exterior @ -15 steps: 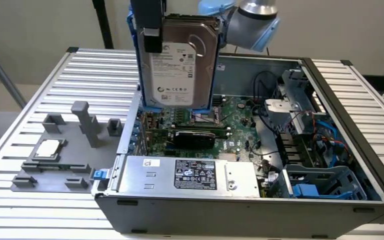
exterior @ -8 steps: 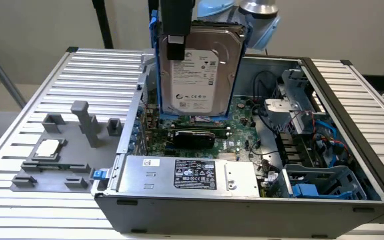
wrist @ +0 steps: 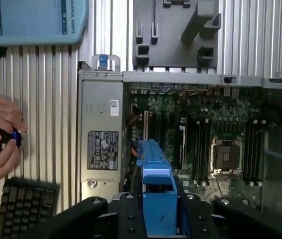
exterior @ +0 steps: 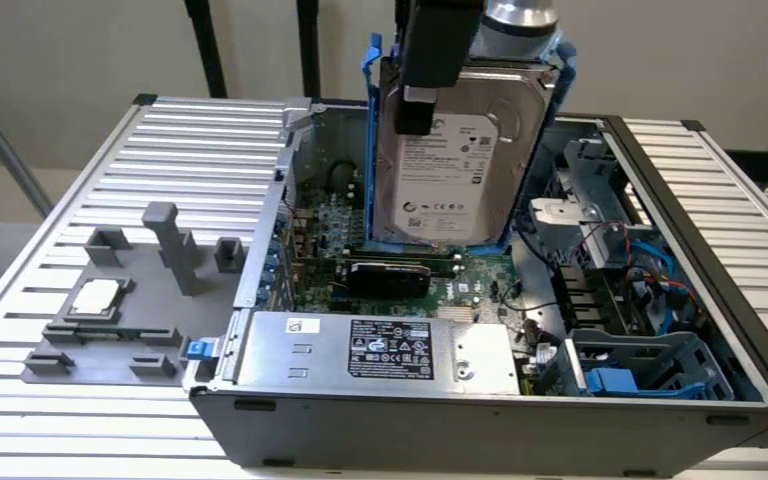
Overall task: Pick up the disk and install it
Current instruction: 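Pick up the disk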
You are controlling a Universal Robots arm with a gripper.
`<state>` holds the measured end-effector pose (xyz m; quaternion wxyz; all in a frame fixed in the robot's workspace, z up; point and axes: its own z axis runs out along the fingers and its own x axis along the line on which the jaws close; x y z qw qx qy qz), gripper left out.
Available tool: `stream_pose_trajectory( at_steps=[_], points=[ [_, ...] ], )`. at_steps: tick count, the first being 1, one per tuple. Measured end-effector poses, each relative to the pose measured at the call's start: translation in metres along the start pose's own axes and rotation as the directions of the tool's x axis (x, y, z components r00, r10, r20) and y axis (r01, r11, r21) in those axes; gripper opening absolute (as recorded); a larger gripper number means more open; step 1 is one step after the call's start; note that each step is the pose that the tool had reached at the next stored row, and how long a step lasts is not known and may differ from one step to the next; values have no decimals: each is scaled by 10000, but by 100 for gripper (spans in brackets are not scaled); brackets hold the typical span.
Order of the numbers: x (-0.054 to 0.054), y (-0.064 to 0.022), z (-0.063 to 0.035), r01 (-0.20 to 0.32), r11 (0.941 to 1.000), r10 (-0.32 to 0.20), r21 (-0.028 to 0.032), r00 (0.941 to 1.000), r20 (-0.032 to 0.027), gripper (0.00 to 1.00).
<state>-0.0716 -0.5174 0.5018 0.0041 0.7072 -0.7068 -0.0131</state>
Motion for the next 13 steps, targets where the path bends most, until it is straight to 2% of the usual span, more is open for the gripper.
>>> stream_pose_trajectory(
  at_steps=[13],
  points=[
    [162, -589, 12, 0, 10000, 0, 0, 10000, 0, 0]
  ],
)
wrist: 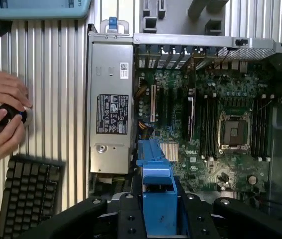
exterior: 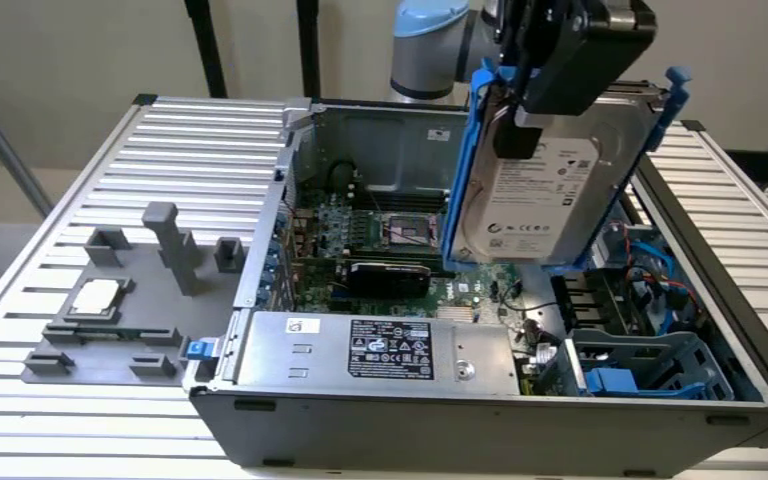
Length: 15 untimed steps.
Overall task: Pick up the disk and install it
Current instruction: 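Pick up the disk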
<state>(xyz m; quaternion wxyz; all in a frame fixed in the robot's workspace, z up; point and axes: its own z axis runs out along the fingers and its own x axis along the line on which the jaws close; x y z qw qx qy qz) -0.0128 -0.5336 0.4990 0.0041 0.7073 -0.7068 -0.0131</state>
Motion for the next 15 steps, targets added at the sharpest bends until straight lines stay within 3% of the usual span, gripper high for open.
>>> stream_pose_trajectory(
  at_steps=[15],
  points=[
    [303, -641, 110, 0, 10000, 0, 0, 10000, 1, 0]
  ],
)
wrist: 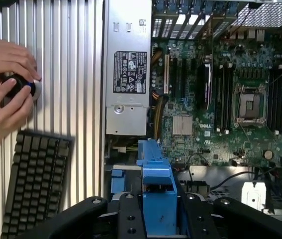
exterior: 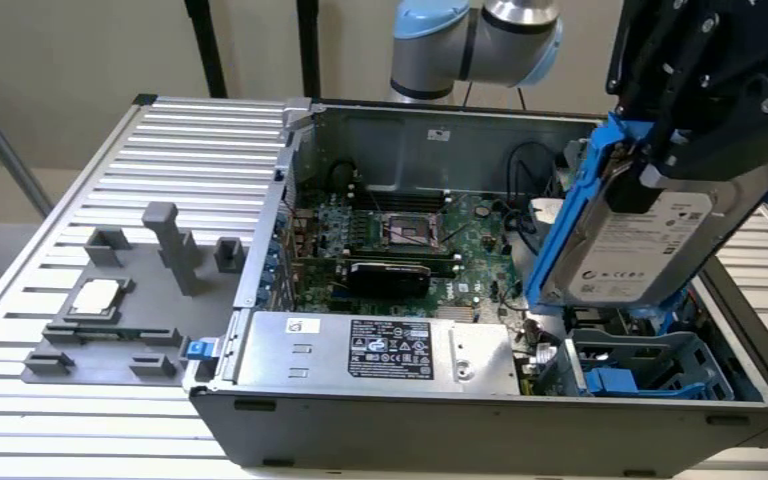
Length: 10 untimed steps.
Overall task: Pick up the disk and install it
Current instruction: 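Pick up the disk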
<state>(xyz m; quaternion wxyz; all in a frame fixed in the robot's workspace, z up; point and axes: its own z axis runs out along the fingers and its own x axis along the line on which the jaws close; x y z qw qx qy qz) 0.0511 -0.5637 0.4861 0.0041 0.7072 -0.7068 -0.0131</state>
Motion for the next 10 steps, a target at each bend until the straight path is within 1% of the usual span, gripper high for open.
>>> stream_pose_trajectory(
  at_steps=[10],
  points=[
    [216, -394, 107, 0, 10000, 0, 0, 10000, 0, 0]
  ],
)
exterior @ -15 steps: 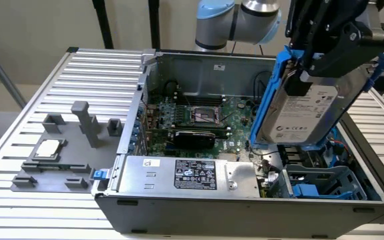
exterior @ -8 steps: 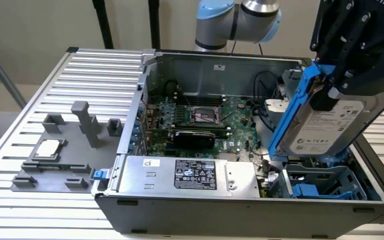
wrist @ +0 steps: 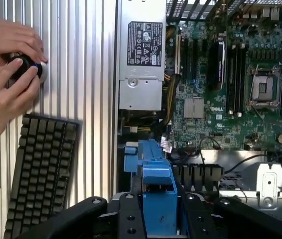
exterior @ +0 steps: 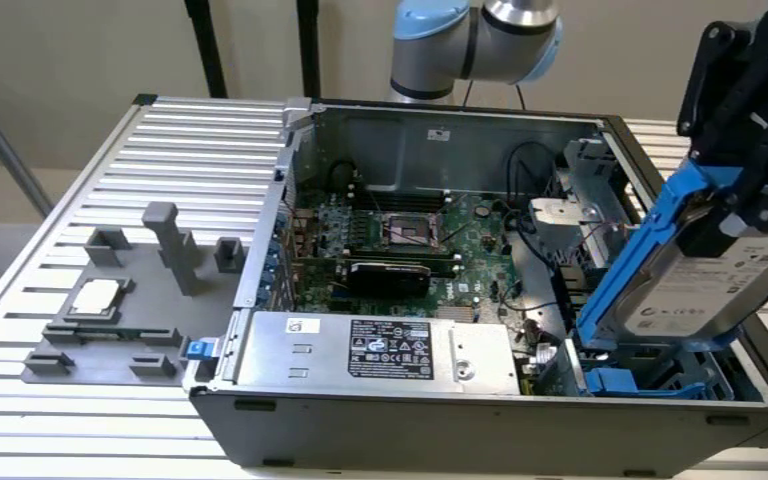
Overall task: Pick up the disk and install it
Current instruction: 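Pick up the disk, then insert the disk into the insertion slot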
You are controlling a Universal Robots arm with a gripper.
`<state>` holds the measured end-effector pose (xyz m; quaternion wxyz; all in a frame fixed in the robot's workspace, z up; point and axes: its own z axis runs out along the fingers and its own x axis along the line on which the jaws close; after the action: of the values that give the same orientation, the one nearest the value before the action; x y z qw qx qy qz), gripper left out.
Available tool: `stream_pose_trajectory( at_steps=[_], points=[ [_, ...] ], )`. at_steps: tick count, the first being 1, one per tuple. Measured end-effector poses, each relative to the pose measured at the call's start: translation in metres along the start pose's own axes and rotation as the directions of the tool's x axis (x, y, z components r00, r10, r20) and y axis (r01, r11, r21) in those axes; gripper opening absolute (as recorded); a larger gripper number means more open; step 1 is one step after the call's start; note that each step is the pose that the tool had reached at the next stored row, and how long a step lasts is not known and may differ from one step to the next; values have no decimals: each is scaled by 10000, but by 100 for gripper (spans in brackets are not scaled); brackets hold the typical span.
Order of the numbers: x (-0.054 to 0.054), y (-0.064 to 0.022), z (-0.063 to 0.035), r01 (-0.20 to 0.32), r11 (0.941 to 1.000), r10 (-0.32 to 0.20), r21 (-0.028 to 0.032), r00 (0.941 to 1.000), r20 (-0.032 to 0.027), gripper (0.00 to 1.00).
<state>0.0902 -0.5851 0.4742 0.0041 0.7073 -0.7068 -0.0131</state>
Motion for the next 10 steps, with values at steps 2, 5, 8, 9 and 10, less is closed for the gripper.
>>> stream_pose_trajectory(
  at_steps=[2, 5, 8, 9, 10],
  points=[
    [24, -85, 28, 0, 10000, 0, 0, 10000, 0, 0],
    [34, -196, 49, 2, 10000, -2, -8, 10000, 28, 0],
    [34, -198, 49, -1, 10000, 1, -13, 10000, 34, 0],
    [34, -198, 49, 0, 10000, 0, -14, 10000, 34, 0],
    [34, -198, 49, 1, 10000, 0, -24, 10000, 33, 0]
  ],
)
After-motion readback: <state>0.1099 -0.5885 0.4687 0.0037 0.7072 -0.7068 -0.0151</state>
